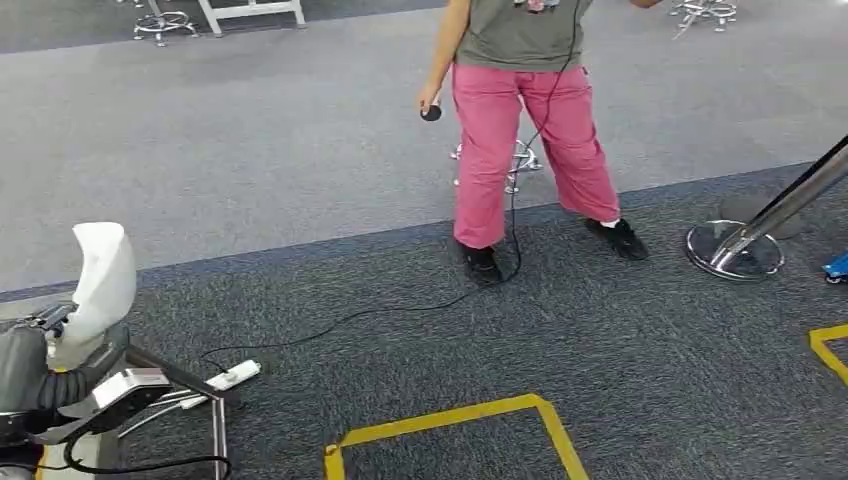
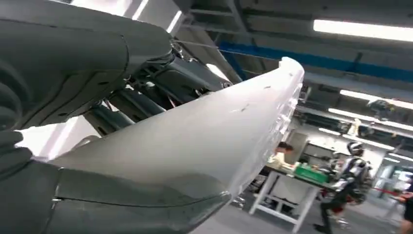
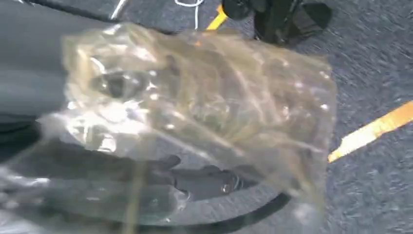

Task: Take the parts from the cabinet and place them on the table.

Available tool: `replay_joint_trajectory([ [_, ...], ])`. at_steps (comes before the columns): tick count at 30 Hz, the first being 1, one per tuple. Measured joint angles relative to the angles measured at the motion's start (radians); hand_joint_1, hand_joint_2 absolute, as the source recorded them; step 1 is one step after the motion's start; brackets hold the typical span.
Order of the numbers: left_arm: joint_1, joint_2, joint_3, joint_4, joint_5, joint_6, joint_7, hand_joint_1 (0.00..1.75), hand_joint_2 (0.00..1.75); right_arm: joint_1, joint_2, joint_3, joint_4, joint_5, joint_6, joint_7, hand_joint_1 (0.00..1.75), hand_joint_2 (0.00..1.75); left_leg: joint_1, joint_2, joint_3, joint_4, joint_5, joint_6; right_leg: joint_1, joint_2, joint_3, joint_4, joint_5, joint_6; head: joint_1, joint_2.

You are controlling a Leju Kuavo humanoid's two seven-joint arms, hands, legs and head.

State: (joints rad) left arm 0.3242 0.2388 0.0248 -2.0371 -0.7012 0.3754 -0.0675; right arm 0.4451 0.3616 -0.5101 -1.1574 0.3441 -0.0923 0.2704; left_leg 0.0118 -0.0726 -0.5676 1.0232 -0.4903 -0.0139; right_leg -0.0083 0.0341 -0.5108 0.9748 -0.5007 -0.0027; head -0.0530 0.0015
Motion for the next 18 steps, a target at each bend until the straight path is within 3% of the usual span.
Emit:
replay_joint_trajectory([
  [1, -0.008, 0.002, -0.002, 0.001, 0.0, 0.0, 0.0, 1.75, 1.75, 0.005, 0.0, 0.003, -0.004, -0.003, -0.003, 0.002, 0.0, 0.0, -0.001, 0.039, -0.025, 0.053, -0.037, -0.005, 0.001, -0.013, 0.002, -0.001, -0.001, -0.005, -0.005, 0.0],
  [2, -0.015, 0.002, -0.004, 0.003, 0.0, 0.001, 0.001, 1.75, 1.75, 0.008, 0.0, 0.007, -0.005, -0.005, -0.004, 0.003, 0.0, 0.0, 0.001, 0.054, -0.061, 0.129, -0.078, -0.01, 0.003, -0.029, 0.002, -0.001, -0.003, -0.007, -0.006, 0.0],
  [3, -0.016, 0.002, -0.006, 0.005, 0.0, 0.001, 0.002, 1.75, 1.75, 0.01, 0.0, 0.008, -0.006, -0.007, -0.004, 0.005, 0.0, 0.0, 0.003, 0.06, -0.1, 0.21, -0.113, -0.014, 0.005, -0.043, 0.003, 0.0, -0.005, -0.01, -0.006, 0.0],
  [4, -0.015, 0.002, -0.009, 0.006, -0.001, 0.001, 0.002, 1.75, 1.75, 0.011, 0.0, 0.01, -0.006, -0.008, -0.005, 0.005, 0.0, 0.0, 0.005, 0.062, -0.129, 0.269, -0.129, -0.018, 0.006, -0.058, 0.003, 0.0, -0.007, -0.01, -0.006, 0.0],
  [5, -0.015, 0.002, -0.011, 0.01, -0.001, 0.001, 0.002, 1.75, 1.75, 0.011, 0.0, 0.013, -0.006, -0.01, -0.006, 0.005, 0.0, 0.0, 0.007, 0.063, -0.134, 0.278, -0.12, -0.02, 0.006, -0.07, 0.004, 0.0, -0.009, -0.009, -0.006, 0.0],
  [6, -0.015, 0.002, -0.013, 0.011, -0.001, 0.001, 0.002, 1.75, 1.75, 0.012, 0.0, 0.013, -0.006, -0.01, -0.006, 0.005, 0.0, 0.0, 0.008, 0.065, -0.118, 0.247, -0.091, -0.022, 0.007, -0.083, 0.004, 0.0, -0.012, -0.008, -0.006, 0.0],
  [7, -0.015, 0.002, -0.015, 0.012, -0.001, 0.001, 0.002, 1.75, 1.75, 0.012, 0.0, 0.015, -0.006, -0.01, -0.006, 0.005, 0.0, 0.0, 0.008, 0.072, -0.08, 0.174, -0.046, -0.022, 0.007, -0.096, 0.005, 0.001, -0.015, -0.006, -0.006, 0.0],
  [8, -0.015, 0.002, -0.015, 0.012, -0.001, 0.001, 0.002, 1.75, 1.75, 0.012, 0.0, 0.016, -0.006, -0.01, -0.006, 0.005, 0.0, 0.0, 0.008, 0.091, -0.027, 0.081, -0.003, -0.021, 0.006, -0.107, 0.006, 0.001, -0.02, -0.003, -0.006, 0.0],
  [9, -0.016, 0.002, -0.015, 0.012, -0.001, 0.001, 0.002, 1.75, 1.75, 0.012, 0.0, 0.017, -0.006, -0.01, -0.006, 0.005, 0.0, 0.0, 0.007, 0.137, 0.019, 0.0, 0.016, -0.018, 0.009, -0.117, 0.016, 0.003, -0.026, 0.001, -0.006, 0.0],
  [10, -0.021, 0.002, -0.016, 0.012, -0.001, 0.001, 0.002, 1.75, 1.75, 0.012, 0.0, 0.019, -0.009, -0.01, -0.006, 0.005, 0.0, 0.0, -0.003, 0.147, 0.027, -0.019, 0.002, -0.007, 0.017, -0.126, 0.016, 0.008, -0.035, 0.008, -0.006, 0.0],
  [11, -0.02, 0.002, -0.018, 0.012, -0.001, 0.002, 0.002, 1.75, 1.75, 0.011, 0.0, 0.02, -0.011, -0.01, -0.006, 0.005, 0.0, 0.0, -0.003, 0.132, 0.024, -0.017, 0.004, 0.003, 0.017, -0.132, 0.018, 0.007, -0.037, 0.013, 0.001, 0.0],
  [13, -0.017, 0.002, -0.017, 0.012, -0.001, 0.002, 0.002, 1.75, 1.75, 0.01, 0.0, 0.022, -0.015, -0.01, -0.006, 0.006, 0.0, 0.0, -0.008, 0.113, 0.018, -0.016, 0.004, 0.012, 0.014, -0.153, 0.029, 0.003, -0.038, 0.02, 0.0, 0.0],
  [14, -0.016, 0.002, -0.017, 0.012, -0.001, 0.002, 0.002, 1.75, 1.75, 0.01, 0.0, 0.023, -0.016, -0.01, -0.006, 0.006, 0.0, 0.0, -0.006, 0.099, 0.02, -0.023, 0.01, 0.022, 0.013, -0.164, 0.04, 0.004, -0.041, 0.027, -0.001, 0.0],
  [15, -0.015, 0.002, -0.017, 0.012, -0.001, 0.002, 0.002, 1.75, 1.75, 0.01, 0.0, 0.025, -0.018, -0.011, -0.006, 0.006, 0.0, 0.0, -0.001, 0.092, 0.022, -0.026, 0.015, 0.028, 0.009, -0.12, 0.025, 0.022, -0.058, 0.034, 0.002, 0.0],
  [16, -0.02, 0.002, -0.017, 0.012, -0.001, 0.003, 0.002, 1.75, 1.75, 0.011, 0.0, 0.026, -0.019, -0.011, -0.007, 0.005, 0.0, 0.0, 0.0, 0.083, 0.02, -0.026, 0.015, 0.032, 0.007, -0.078, 0.006, 0.065, -0.088, 0.035, 0.006, 0.0],
  [17, -0.02, 0.002, -0.018, 0.012, -0.002, 0.003, 0.002, 1.75, 1.75, 0.012, 0.0, 0.027, -0.02, -0.012, -0.007, 0.006, 0.0, 0.0, 0.0, 0.074, 0.017, -0.026, 0.015, 0.036, 0.005, -0.051, -0.036, 0.151, -0.131, 0.036, 0.006, 0.0],
  [18, -0.02, 0.001, -0.019, 0.013, -0.002, 0.002, 0.002, 1.75, 1.75, 0.013, 0.0, 0.028, -0.02, -0.012, -0.007, 0.006, 0.0, 0.0, 0.0, 0.063, 0.016, -0.026, 0.016, 0.037, 0.005, -0.04, -0.083, 0.243, -0.166, 0.037, 0.005, 0.0],
])
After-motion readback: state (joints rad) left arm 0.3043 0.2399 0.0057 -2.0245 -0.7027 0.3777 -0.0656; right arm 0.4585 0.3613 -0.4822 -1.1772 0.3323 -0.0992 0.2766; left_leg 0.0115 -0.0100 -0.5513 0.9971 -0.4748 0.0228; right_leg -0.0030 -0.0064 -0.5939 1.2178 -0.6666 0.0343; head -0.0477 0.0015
